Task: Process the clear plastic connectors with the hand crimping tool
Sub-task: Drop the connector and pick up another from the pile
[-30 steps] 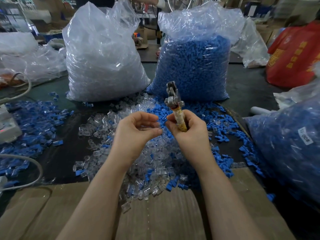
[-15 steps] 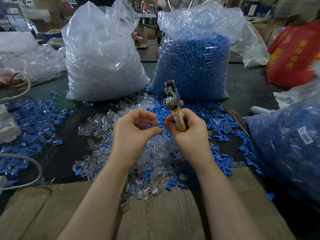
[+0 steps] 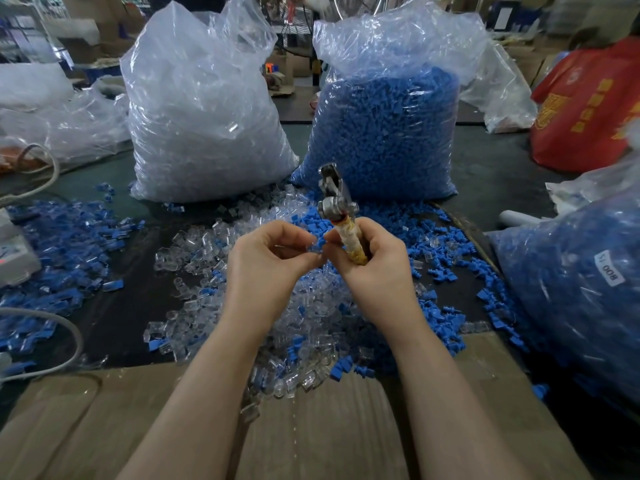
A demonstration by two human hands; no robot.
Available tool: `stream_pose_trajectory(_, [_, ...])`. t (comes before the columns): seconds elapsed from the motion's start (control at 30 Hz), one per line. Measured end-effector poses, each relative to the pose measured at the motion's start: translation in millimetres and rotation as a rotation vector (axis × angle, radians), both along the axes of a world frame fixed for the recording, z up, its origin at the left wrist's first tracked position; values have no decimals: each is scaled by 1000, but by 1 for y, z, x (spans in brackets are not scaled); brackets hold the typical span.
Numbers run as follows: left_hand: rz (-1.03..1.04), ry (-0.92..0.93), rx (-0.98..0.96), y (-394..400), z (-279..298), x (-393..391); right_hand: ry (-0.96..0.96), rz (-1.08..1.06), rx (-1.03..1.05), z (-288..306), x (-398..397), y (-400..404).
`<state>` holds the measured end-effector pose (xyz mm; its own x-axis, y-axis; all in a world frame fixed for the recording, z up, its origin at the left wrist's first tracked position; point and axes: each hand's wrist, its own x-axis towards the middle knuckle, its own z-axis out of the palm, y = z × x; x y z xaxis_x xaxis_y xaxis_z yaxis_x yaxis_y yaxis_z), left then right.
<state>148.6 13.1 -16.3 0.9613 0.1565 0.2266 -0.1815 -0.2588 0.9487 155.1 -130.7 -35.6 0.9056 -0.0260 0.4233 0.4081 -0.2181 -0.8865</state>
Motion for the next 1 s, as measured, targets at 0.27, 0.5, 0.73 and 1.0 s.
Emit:
stream_pose_trajectory(0.27, [-121, 88, -117, 7, 7, 0, -12, -20, -24, 0, 1, -2])
stream_pose_trajectory(0.5, [-90, 84, -151, 4, 5, 0, -13, 3, -29, 1, 0, -2])
stream_pose_trajectory(0.73, [-33, 62, -206, -2, 4, -1, 46, 9, -4, 0, 1, -1])
stream_pose_trajectory(1.0, [-36, 41, -236, -2, 3, -1, 47, 7, -67, 1, 0, 0])
